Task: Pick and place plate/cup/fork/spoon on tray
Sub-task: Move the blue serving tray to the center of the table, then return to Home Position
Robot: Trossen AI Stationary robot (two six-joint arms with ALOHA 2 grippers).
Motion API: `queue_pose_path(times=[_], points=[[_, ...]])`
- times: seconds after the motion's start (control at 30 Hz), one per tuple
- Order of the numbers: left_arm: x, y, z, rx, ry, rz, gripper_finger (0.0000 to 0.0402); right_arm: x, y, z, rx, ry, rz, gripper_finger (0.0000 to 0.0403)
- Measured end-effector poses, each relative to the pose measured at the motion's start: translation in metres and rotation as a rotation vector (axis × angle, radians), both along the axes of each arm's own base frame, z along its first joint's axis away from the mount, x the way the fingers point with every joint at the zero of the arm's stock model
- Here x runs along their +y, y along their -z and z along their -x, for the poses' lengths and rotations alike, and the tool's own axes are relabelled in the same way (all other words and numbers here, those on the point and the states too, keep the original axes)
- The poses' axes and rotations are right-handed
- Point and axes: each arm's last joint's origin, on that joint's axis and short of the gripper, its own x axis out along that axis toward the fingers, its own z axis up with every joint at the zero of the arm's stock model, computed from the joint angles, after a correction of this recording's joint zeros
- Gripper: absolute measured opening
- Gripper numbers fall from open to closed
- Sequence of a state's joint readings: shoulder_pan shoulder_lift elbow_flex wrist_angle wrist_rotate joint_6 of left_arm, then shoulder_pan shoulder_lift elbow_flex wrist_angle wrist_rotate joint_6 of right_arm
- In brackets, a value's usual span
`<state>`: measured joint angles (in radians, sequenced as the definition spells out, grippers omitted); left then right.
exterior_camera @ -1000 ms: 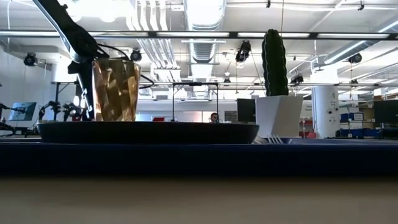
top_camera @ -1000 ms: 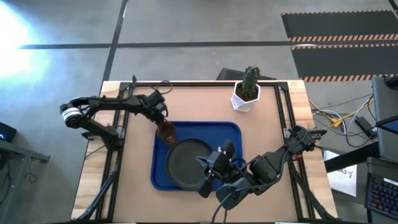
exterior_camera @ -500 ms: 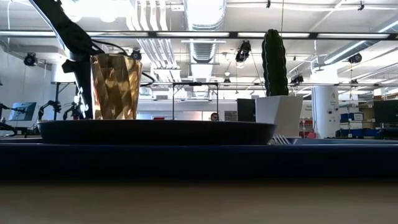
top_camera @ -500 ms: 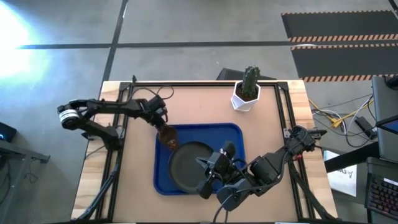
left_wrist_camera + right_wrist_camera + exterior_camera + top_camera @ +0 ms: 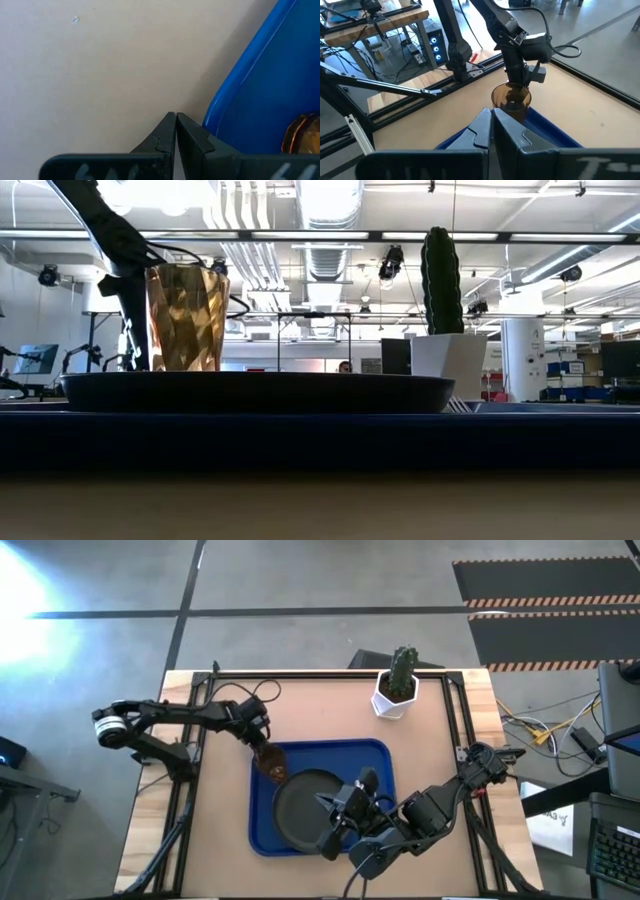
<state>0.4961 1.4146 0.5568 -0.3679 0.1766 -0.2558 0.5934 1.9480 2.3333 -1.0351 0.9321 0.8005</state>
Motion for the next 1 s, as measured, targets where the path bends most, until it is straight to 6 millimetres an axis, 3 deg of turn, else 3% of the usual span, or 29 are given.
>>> queue_pose_path(times=[0.17,0.4,0.7,1.0], points=[[0.001,-0.004,0.0,-0.013,0.02,-0.033,0.0,0.0,0.0,0.0,0.0,0.0,0.0,0.0009],[0.004,-0.028,0.002,-0.081,-0.002,-0.14,0.0,0.0,0.0,0.0,0.009,-0.015,-0.011,0.0009],[0.005,-0.057,0.03,-0.003,-0.079,-0.298,0.0,0.0,0.001,0.001,0.04,-0.034,0.035,0.0009],[-0.009,-0.105,0.054,-0.225,-0.135,-0.394,0.0,-0.013,0.014,0.011,0.151,0.062,0.023,0.0009]])
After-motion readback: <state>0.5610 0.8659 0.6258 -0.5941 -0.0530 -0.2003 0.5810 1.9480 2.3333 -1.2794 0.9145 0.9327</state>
